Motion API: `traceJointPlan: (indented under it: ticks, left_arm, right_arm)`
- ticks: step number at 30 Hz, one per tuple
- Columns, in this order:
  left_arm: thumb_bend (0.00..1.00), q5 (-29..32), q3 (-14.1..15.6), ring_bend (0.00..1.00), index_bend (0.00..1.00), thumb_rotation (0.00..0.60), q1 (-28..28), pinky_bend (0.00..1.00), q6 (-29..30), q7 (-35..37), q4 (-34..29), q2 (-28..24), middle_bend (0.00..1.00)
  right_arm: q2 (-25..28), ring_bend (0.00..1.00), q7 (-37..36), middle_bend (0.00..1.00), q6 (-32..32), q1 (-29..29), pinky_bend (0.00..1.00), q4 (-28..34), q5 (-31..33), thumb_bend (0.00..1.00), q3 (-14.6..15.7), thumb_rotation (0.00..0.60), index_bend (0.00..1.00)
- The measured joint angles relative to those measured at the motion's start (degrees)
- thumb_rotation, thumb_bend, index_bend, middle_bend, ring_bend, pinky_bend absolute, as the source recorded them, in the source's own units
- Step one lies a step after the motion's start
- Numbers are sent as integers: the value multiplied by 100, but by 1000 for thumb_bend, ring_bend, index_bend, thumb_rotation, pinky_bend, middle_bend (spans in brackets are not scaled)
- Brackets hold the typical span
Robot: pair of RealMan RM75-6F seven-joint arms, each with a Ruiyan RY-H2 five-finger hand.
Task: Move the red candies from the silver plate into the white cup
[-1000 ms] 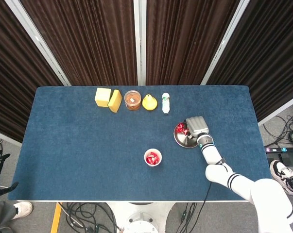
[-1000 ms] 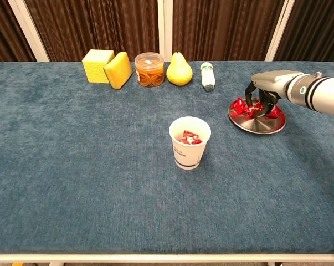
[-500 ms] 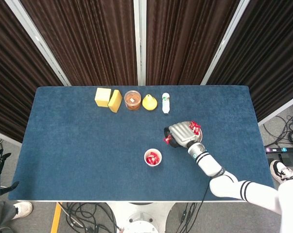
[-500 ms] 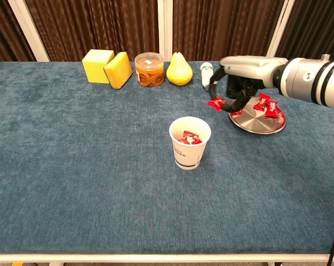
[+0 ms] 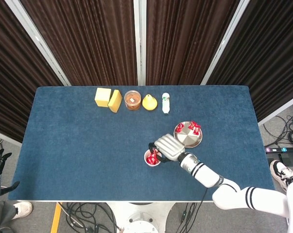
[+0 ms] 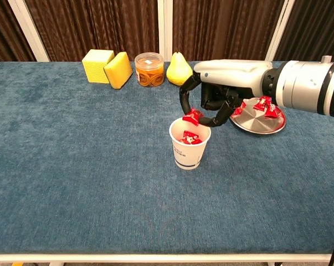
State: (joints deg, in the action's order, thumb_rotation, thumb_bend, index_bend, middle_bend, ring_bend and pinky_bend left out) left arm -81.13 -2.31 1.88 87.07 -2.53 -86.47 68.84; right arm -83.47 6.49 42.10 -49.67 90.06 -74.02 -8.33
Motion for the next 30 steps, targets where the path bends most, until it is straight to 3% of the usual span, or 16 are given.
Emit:
traceJointPlan:
  ticks: [11, 19, 24, 30]
  left_arm:
    - [0, -1, -5, 141, 216, 600, -31, 163, -42, 31, 53, 30, 172]
    - [0, -26, -18, 141, 216, 600, -69, 163, -57, 24, 54, 24, 172]
    - [0, -20, -14, 141, 216, 600, -71, 163, -61, 36, 63, 39, 172]
    - [0, -17, 0, 141, 216, 600, -60, 163, -55, 18, 44, 36, 171]
  right_arm:
    - [65, 992, 185, 979, 90, 18, 1000, 106, 25, 309, 135, 600, 361]
    - [167, 991, 93, 979, 328, 79, 1000, 25, 94, 300, 6, 600, 342]
    - [121, 991, 335, 979, 438, 111, 1000, -502, 514, 296, -85, 600, 364]
    - [-220, 991, 727, 979, 282, 34, 1000, -1527, 1114, 202, -117, 600, 384]
